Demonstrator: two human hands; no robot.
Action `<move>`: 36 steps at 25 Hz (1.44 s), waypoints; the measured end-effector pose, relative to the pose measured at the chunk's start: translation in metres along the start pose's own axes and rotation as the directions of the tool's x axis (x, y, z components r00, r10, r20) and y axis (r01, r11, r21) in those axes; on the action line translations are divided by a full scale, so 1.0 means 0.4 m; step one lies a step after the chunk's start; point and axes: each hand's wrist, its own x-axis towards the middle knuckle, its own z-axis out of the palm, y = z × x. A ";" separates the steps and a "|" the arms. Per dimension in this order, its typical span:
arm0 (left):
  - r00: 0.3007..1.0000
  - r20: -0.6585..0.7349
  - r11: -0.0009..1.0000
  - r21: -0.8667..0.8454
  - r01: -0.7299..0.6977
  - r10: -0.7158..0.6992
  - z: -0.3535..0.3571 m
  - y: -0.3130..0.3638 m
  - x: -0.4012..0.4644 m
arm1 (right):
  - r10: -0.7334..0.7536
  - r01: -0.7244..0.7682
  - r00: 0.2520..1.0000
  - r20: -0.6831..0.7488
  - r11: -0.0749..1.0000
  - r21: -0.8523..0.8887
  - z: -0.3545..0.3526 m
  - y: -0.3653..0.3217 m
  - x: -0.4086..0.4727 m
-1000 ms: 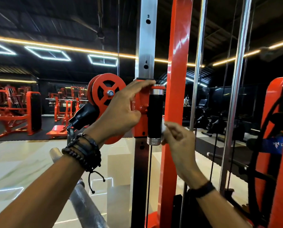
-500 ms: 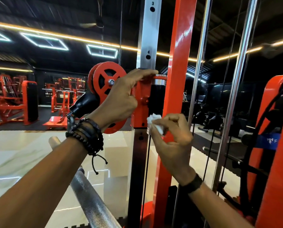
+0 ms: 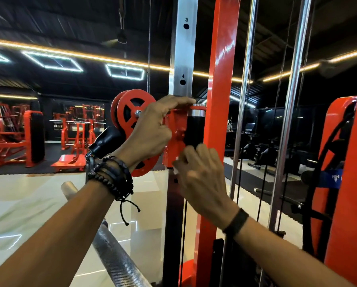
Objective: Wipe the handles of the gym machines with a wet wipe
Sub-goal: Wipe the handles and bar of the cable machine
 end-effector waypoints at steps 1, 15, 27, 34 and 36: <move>1.000 -0.004 1.000 0.001 -0.008 0.008 0.003 0.002 0.001 | 0.037 -0.037 0.997 -0.061 0.999 -0.005 -0.005 0.016 0.048; 0.998 -0.067 1.000 0.007 -0.021 0.022 0.019 -0.003 -0.009 | 0.738 -0.440 0.674 -0.011 0.413 0.797 0.037 0.095 0.074; 0.995 -0.096 1.000 0.018 -0.011 0.013 0.031 -0.013 -0.009 | 0.687 -0.431 0.662 0.300 0.021 0.902 0.016 0.148 0.136; 0.994 -0.106 1.000 0.018 -0.016 0.018 0.033 -0.002 -0.011 | 0.440 -0.625 0.686 0.580 -0.051 0.779 0.024 0.128 0.003; 0.994 -0.107 1.000 0.013 -0.018 0.019 0.037 -0.005 -0.012 | 0.491 -0.586 0.669 0.558 -0.114 0.802 0.029 0.152 0.069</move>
